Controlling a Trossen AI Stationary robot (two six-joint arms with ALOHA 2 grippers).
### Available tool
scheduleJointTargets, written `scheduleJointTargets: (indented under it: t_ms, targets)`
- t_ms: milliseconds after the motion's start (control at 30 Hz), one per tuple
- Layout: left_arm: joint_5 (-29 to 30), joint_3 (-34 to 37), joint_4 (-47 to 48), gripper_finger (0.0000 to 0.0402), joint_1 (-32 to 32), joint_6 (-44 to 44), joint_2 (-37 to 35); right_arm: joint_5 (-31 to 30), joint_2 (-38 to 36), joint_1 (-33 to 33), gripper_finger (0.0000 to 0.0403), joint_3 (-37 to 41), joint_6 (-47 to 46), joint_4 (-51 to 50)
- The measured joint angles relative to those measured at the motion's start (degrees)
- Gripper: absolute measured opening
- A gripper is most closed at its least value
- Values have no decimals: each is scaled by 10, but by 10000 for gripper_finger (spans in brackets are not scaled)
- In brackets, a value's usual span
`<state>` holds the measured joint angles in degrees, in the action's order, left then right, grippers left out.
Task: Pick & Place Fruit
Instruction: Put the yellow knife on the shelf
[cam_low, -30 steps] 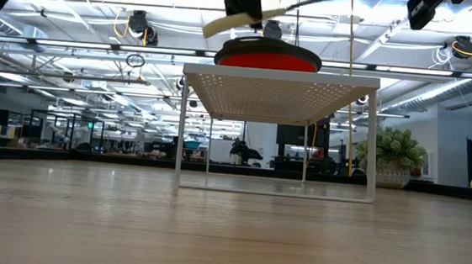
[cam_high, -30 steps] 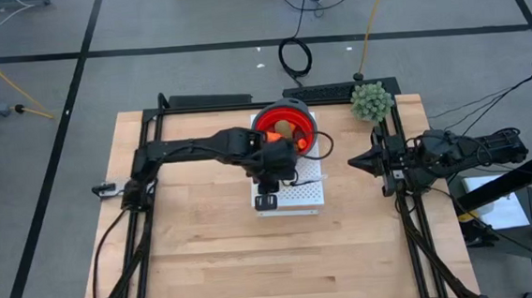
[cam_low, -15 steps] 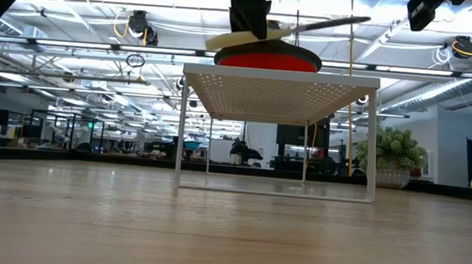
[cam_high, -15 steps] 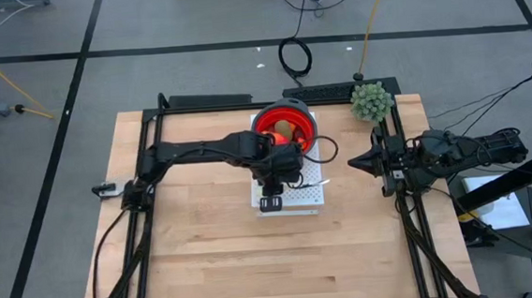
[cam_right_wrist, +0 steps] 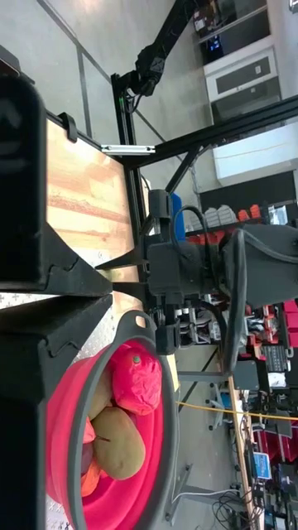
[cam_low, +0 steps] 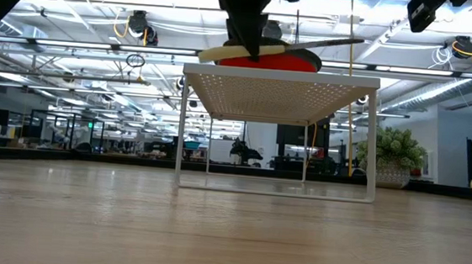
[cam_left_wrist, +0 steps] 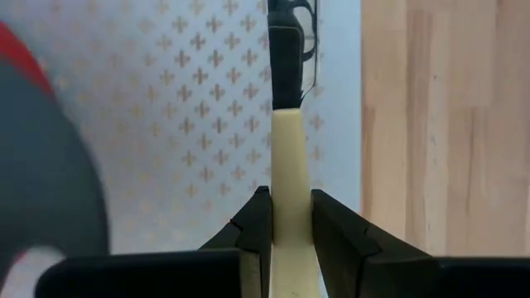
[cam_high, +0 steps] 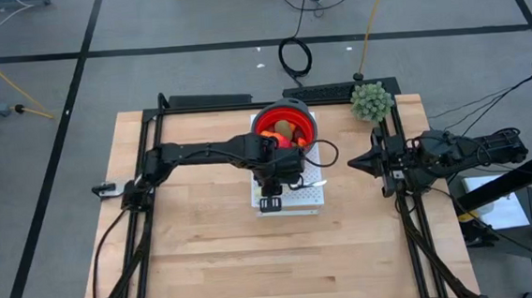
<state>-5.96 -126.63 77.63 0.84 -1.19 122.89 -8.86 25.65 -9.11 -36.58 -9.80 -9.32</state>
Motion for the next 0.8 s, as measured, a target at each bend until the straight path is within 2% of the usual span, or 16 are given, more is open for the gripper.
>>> scheduleJointTargets:
  t_ms: [800]
  targets:
    - [0, 1, 16, 67, -3, -32, 14, 0, 0, 0, 1, 0, -15, 0]
